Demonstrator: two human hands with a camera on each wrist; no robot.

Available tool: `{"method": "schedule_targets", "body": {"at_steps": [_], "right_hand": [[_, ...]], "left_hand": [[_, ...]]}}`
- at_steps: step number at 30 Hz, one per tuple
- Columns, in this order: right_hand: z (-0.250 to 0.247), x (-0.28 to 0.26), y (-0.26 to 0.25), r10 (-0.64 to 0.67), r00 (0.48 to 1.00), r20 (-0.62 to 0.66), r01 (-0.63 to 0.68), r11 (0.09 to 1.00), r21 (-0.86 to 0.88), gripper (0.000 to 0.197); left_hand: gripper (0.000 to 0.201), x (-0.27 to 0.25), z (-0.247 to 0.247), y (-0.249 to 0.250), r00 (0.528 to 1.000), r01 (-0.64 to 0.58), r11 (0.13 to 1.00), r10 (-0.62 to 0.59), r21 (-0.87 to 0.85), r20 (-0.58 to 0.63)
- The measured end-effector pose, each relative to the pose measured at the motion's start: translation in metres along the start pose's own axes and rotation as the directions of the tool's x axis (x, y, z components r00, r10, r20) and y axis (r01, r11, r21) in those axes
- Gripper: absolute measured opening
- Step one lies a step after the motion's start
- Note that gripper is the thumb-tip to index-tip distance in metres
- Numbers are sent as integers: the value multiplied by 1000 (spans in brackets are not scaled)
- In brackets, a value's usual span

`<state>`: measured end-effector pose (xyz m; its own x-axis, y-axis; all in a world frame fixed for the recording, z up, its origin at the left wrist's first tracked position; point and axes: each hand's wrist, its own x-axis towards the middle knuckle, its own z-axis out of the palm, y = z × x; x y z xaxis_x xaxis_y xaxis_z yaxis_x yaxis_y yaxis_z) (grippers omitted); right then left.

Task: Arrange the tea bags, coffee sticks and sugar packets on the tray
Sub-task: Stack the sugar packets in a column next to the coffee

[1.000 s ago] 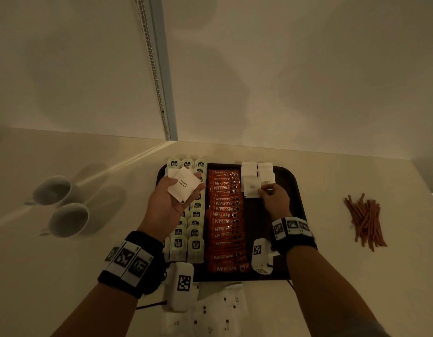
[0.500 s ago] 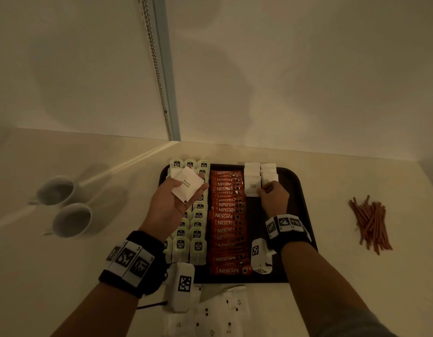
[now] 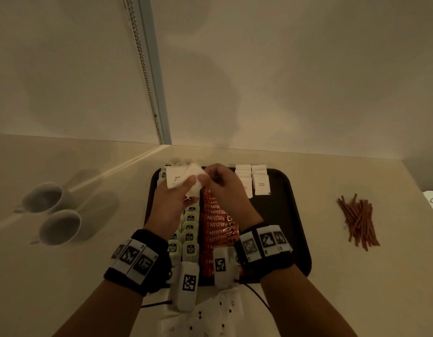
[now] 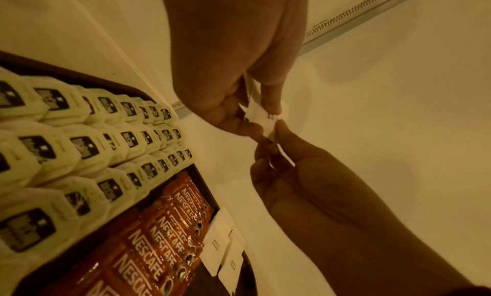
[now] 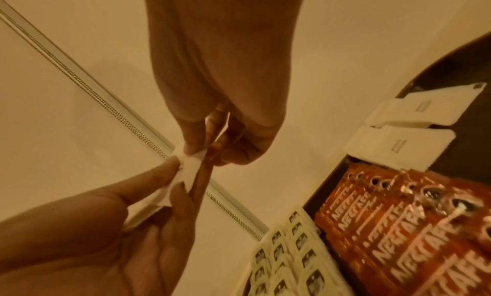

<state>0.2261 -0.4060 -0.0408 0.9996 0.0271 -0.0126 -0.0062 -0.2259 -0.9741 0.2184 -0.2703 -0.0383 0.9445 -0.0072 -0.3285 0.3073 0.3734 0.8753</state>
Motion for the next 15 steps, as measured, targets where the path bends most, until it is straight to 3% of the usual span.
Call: {"method": "schedule_targets", "body": {"at_steps": [3, 7, 12, 15], "right_hand": [[-5, 5, -6, -28, 998, -56, 25, 998, -56, 5], [-17, 10, -16, -84, 991, -101, 78, 995, -66, 12], [-17, -4, -2, 47, 994, -94, -45, 999, 18, 17], [-31, -9, 10, 136, 981, -141, -117, 984, 135, 14]], "left_hand": [[16, 0, 0, 1, 998, 67, 997, -66, 43, -11], [17, -2, 0, 0, 994, 89, 993, -95, 83, 63], [23, -2, 6, -3, 997, 75, 997, -74, -28, 35], [21, -1, 4, -5, 990, 138, 982, -135, -131, 33]]}}
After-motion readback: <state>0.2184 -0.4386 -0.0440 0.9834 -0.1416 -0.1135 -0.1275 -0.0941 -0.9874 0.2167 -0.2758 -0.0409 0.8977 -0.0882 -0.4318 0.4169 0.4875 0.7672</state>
